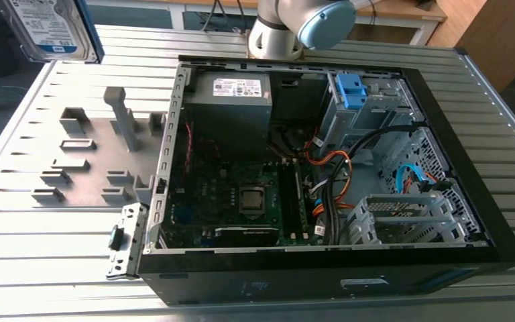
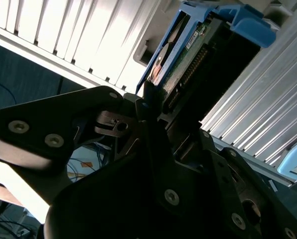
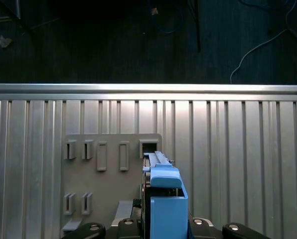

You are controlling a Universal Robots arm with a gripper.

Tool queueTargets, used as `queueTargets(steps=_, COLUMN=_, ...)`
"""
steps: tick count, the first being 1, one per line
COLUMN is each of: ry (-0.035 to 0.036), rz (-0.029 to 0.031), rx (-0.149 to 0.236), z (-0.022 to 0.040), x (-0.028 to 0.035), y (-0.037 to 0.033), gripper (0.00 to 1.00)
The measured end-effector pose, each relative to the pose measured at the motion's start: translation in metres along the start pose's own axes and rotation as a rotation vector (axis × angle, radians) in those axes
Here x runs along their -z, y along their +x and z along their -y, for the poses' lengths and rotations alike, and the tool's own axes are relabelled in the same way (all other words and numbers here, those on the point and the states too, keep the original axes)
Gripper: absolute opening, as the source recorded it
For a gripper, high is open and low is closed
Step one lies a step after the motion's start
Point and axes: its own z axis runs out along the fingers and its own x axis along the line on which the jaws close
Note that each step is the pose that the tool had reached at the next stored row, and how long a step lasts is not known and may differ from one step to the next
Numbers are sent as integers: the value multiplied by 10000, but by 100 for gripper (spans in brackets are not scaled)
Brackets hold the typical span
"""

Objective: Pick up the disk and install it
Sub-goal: 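Pick up the disk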

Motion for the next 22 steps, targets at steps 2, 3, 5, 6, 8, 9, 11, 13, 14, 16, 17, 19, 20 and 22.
queueTargets(steps=2, ry=-1, rz=0, rx=0, z=-1, x=19, y=-1, gripper=36)
queueTargets(steps=3, ry=0, rz=0, rx=0, z=-1, x=29, y=-1, gripper=36)
queueTargets(steps=5, ry=-1, rz=0, rx=1, z=-2, x=51, y=-2, gripper=36)
queueTargets(steps=6, ry=0, rz=0, rx=0, z=-3, x=60, y=-2, gripper=36)
queueTargets(steps=8, ry=0, rz=0, rx=0, z=-3, x=82, y=-3, gripper=36)
queueTargets(steps=9, ry=-1, rz=0, rx=0, z=-4, x=93, y=-3, gripper=36)
queueTargets(steps=11, ry=0, rz=0, rx=0, z=-5, x=118, y=-4, gripper=36)
queueTargets(steps=13, ry=0, rz=0, rx=0, z=-6, x=142, y=-5, gripper=36)
queueTargets(steps=14, ry=-1, rz=0, rx=0, z=-6, x=155, y=-5, gripper=36)
queueTargets(steps=16, ry=-1, rz=0, rx=1, z=-7, x=180, y=-6, gripper=36)
queueTargets(steps=17, ry=-1, rz=0, rx=0, z=-8, x=194, y=-6, gripper=36)
queueTargets(steps=19, ry=0, rz=1, rx=0, z=-9, x=219, y=-7, gripper=36)
queueTargets(steps=20, ry=0, rz=0, rx=0, z=-9, x=232, y=-8, gripper=36)
queueTargets(steps=22, ry=0, rz=0, rx=1, z=-10, x=259, y=-9, gripper=36)
